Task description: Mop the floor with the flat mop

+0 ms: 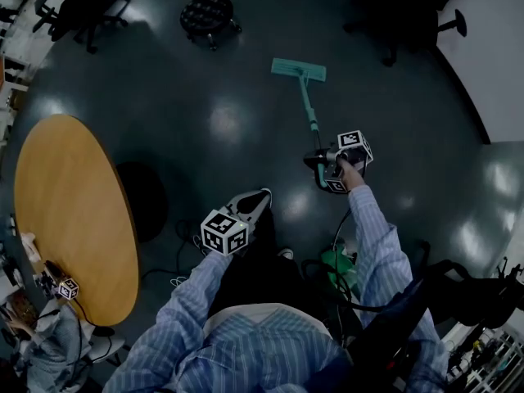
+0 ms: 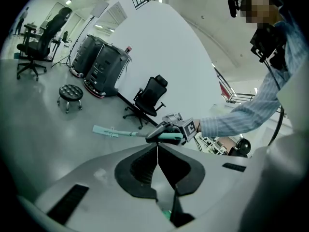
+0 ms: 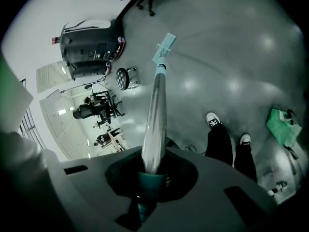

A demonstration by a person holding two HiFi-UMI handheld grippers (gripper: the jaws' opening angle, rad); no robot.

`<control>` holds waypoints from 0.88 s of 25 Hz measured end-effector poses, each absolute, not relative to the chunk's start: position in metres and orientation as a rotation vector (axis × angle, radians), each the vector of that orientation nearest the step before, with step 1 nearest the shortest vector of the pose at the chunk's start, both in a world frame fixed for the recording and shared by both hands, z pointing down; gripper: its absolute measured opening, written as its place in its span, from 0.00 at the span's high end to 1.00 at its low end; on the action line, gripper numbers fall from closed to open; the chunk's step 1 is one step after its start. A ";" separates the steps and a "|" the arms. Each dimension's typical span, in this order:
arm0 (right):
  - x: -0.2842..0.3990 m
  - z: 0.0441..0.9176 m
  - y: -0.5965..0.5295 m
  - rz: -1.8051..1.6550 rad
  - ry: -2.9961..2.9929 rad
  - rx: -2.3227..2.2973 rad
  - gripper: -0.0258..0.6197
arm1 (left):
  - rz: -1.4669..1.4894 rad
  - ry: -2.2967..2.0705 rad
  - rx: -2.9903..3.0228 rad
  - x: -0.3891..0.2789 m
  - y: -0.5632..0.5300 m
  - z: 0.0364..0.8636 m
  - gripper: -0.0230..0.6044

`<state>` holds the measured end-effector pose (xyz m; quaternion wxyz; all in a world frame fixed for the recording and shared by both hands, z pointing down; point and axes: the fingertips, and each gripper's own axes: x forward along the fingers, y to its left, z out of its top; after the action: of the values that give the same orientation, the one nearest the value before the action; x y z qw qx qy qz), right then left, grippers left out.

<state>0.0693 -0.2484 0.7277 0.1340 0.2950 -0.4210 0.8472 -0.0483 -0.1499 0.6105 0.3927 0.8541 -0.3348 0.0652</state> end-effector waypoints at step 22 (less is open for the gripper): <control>0.135 0.702 0.148 2.486 -1.158 0.740 0.92 | 0.116 -0.909 2.244 0.011 0.055 0.563 0.95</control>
<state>0.1351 0.1482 0.7023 0.1498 0.2577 -0.4029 0.8653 0.0112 0.0553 0.5631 0.3512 0.8668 -0.3512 0.0449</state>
